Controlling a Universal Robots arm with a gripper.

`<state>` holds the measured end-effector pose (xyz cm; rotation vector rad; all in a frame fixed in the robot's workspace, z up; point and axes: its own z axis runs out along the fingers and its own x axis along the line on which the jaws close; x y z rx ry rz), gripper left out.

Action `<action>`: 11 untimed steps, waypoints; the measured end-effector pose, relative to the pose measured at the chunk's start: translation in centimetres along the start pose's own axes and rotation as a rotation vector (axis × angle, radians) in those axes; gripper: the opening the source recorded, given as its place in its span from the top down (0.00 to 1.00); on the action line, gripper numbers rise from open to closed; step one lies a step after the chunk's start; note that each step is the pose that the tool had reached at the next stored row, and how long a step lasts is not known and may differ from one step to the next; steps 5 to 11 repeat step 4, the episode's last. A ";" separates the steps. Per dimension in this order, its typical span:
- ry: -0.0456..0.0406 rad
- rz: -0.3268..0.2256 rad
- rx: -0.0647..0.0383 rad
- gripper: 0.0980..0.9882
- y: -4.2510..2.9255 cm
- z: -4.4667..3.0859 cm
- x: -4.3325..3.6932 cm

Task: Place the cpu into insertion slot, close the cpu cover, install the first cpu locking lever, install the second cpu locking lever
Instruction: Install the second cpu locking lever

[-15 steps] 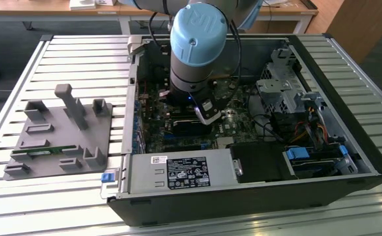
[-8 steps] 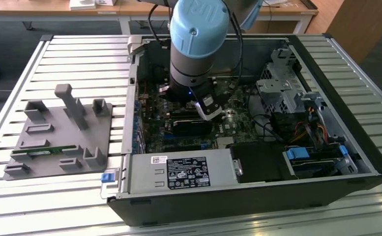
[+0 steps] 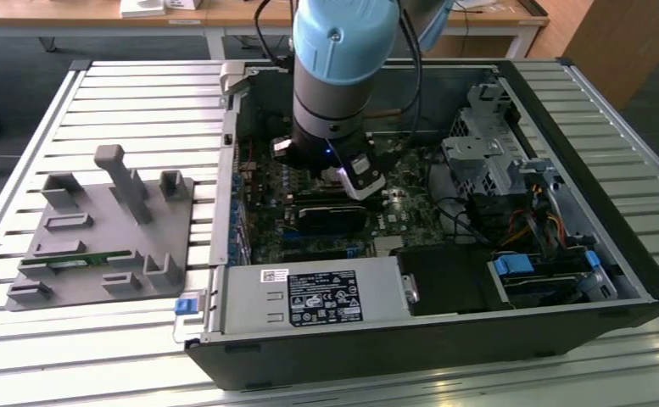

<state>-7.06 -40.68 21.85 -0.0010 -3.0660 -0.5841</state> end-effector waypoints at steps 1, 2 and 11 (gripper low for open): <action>0.0000 0.000 0.000 0.99 0.05 -0.13 0.00; 0.0000 0.000 0.000 0.99 0.09 -0.22 0.00; -0.0001 0.000 0.000 0.99 0.11 -0.25 0.00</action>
